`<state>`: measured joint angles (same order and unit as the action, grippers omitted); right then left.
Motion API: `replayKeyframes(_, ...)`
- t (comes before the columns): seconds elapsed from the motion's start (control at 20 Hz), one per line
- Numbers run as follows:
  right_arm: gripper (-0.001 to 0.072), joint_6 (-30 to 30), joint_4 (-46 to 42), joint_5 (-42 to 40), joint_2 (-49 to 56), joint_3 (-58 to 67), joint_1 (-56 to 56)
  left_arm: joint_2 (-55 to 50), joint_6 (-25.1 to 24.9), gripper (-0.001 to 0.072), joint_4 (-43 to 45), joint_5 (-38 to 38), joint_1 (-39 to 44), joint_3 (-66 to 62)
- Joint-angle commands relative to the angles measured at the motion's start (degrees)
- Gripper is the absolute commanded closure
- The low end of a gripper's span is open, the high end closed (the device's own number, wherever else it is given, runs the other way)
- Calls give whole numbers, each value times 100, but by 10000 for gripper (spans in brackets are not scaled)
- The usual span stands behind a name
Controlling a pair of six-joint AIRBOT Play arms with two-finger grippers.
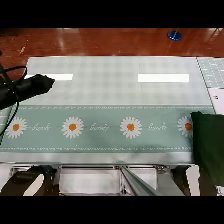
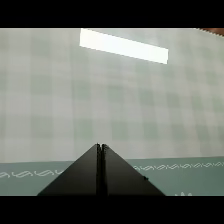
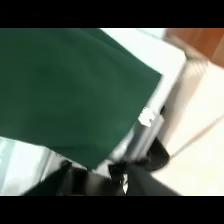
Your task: Fold the shirts.
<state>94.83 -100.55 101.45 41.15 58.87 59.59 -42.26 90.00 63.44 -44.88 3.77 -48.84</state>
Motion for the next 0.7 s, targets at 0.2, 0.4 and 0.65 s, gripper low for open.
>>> replayKeyframes(0.2, 689, -568, 2914, -1252, 2103, 2776, -2544, -1364, -385, 692, -7, -697, 127, -2096)
replayKeyframes(0.4, 689, -693, 2516, -1858, 3228, 3364, -4968, -2706, -439, 692, 826, -1440, 988, -3206)
replayKeyframes(0.65, 689, -546, 1191, -1985, 4218, 2830, -6129, -3510, 1060, 691, 2210, -2221, 911, -2820)
